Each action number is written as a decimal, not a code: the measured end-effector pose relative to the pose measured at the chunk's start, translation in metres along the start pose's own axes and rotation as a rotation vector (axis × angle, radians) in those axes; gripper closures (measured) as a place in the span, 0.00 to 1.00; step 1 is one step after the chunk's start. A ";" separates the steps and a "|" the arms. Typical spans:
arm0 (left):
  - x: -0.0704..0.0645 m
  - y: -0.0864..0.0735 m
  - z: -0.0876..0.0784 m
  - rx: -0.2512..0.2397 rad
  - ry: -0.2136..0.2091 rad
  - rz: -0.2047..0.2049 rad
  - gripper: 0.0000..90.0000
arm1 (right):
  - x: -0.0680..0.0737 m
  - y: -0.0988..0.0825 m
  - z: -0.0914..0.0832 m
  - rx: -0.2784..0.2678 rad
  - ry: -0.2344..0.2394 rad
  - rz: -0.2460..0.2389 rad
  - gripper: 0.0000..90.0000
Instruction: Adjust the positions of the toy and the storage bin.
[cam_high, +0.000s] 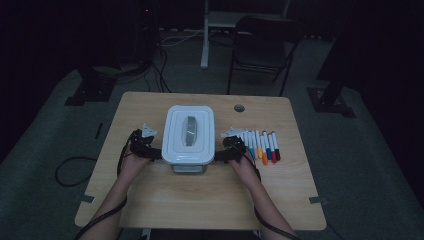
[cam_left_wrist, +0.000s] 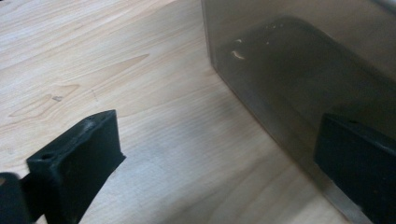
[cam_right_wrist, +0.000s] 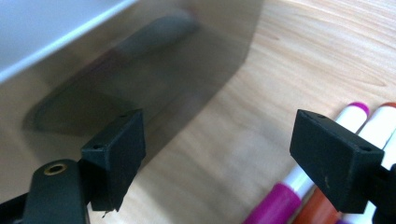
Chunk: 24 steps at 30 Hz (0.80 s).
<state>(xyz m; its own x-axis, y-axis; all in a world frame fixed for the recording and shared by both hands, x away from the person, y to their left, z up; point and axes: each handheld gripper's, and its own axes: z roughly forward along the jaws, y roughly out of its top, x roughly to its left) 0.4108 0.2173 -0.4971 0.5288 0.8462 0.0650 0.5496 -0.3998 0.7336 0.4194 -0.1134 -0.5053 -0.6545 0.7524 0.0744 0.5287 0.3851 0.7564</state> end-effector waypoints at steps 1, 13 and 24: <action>-0.002 -0.001 -0.001 0.002 -0.007 -0.001 0.02 | 0.001 -0.001 -0.002 0.003 0.003 -0.005 0.20; -0.024 -0.018 -0.020 0.012 -0.015 0.030 0.02 | 0.014 -0.022 -0.025 -0.023 0.053 -0.026 0.20; -0.047 -0.040 -0.043 -0.010 -0.063 0.049 0.02 | 0.024 -0.041 -0.042 -0.032 0.085 -0.042 0.20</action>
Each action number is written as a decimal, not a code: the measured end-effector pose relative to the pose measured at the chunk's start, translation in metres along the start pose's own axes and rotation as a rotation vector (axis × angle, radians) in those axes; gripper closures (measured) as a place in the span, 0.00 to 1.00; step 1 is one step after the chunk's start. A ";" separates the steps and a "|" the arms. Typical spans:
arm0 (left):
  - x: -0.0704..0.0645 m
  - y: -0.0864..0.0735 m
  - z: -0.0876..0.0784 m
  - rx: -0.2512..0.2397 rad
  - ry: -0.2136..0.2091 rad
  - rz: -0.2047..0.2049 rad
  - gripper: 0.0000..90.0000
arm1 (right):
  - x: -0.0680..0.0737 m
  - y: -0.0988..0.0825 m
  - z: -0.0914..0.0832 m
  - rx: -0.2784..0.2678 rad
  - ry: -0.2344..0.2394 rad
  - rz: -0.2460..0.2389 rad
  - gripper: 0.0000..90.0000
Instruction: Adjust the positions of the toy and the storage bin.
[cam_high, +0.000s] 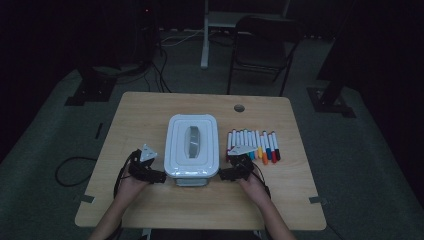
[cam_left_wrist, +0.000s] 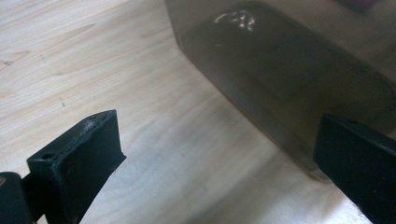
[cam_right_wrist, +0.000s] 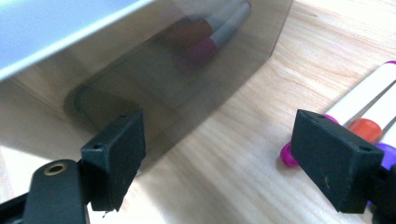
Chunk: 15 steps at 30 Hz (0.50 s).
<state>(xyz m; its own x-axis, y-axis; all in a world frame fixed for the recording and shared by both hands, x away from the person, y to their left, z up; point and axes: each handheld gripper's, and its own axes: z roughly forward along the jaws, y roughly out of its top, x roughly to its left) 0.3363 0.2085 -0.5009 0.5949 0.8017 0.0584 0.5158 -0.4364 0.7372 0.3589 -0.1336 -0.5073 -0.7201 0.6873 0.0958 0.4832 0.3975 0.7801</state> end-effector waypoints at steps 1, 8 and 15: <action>-0.002 -0.002 -0.001 -0.006 -0.002 0.000 0.02 | 0.001 -0.001 -0.001 -0.002 0.000 -0.003 0.20; -0.009 -0.014 -0.009 -0.018 -0.040 -0.012 0.02 | 0.015 -0.015 -0.015 0.004 0.034 -0.029 0.20; -0.007 -0.023 -0.007 -0.020 -0.096 -0.025 0.02 | 0.025 -0.027 -0.020 0.005 0.055 -0.064 0.17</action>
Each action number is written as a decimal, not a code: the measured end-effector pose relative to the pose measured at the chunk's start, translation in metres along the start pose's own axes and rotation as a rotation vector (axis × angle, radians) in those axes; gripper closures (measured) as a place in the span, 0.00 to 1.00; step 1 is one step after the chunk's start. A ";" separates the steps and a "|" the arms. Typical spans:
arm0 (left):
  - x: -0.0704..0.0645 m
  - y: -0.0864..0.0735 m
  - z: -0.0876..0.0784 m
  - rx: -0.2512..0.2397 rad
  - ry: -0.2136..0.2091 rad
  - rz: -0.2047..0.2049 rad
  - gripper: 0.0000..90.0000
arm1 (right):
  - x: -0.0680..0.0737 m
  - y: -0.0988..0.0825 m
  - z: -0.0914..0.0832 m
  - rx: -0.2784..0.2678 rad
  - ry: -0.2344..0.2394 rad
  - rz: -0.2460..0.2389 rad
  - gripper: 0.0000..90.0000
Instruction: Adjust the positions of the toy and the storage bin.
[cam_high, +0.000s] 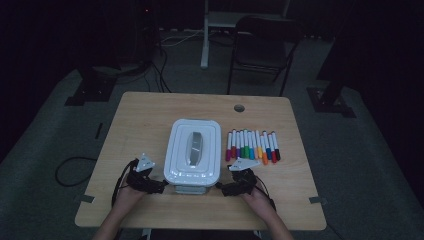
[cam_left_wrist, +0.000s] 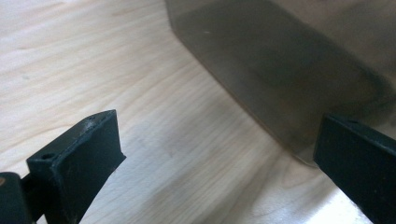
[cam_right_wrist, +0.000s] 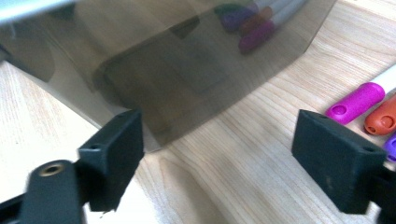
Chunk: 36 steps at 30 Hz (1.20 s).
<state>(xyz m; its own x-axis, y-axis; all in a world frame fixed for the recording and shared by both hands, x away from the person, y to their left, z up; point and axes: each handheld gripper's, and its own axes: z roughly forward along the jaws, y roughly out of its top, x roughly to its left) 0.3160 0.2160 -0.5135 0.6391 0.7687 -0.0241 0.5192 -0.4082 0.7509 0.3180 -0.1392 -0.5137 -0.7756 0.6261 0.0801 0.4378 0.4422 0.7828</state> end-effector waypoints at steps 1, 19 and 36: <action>0.002 0.000 0.000 -0.013 -0.009 -0.001 0.02 | -0.002 -0.001 0.000 -0.006 0.001 0.006 0.16; 0.057 0.050 0.050 -0.069 0.046 -0.035 0.02 | -0.054 0.027 0.018 -0.056 -0.144 0.115 0.15; 0.038 0.044 0.041 -0.041 0.071 -0.022 0.04 | -0.016 0.016 0.007 -0.028 -0.057 0.040 0.17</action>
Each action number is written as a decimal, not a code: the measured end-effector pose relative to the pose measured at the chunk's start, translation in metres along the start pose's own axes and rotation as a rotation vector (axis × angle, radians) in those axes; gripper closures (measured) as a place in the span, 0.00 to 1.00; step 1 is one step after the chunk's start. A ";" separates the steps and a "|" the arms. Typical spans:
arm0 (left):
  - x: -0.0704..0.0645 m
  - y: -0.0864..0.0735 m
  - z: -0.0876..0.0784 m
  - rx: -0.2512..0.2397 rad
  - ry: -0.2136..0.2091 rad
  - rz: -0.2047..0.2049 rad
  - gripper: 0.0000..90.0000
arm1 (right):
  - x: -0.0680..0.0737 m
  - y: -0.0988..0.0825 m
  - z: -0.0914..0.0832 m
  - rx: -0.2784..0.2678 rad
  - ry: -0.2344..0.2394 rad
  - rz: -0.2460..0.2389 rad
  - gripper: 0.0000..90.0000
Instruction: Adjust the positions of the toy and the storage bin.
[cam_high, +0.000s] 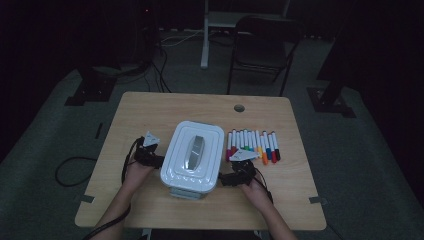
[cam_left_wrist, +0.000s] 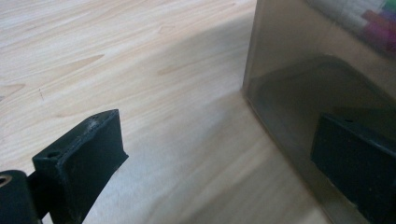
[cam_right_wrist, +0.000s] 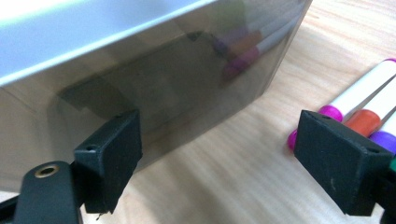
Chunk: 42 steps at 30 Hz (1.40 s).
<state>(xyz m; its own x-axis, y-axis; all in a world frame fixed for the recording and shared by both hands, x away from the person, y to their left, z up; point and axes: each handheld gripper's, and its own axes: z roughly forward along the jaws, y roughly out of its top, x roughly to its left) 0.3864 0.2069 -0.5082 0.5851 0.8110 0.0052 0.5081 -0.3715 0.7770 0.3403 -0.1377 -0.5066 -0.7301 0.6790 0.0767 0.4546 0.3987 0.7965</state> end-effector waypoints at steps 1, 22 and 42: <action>-0.001 -0.002 -0.002 0.000 -0.005 0.003 0.04 | 0.002 -0.001 -0.002 0.002 0.004 -0.003 0.17; 0.008 -0.021 -0.005 0.014 -0.074 -0.024 0.03 | 0.017 -0.022 -0.024 -0.050 0.028 -0.012 0.14; 0.034 -0.066 -0.074 0.045 -0.092 -0.088 0.03 | -0.043 -0.083 -0.068 0.050 -0.156 0.050 0.14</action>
<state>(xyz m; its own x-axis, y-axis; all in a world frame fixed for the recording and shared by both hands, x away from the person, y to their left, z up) 0.3262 0.2925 -0.5124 0.5917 0.7970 -0.1210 0.5867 -0.3228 0.7427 0.2990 -0.2417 -0.5356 -0.6199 0.7845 0.0186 0.5162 0.3899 0.7626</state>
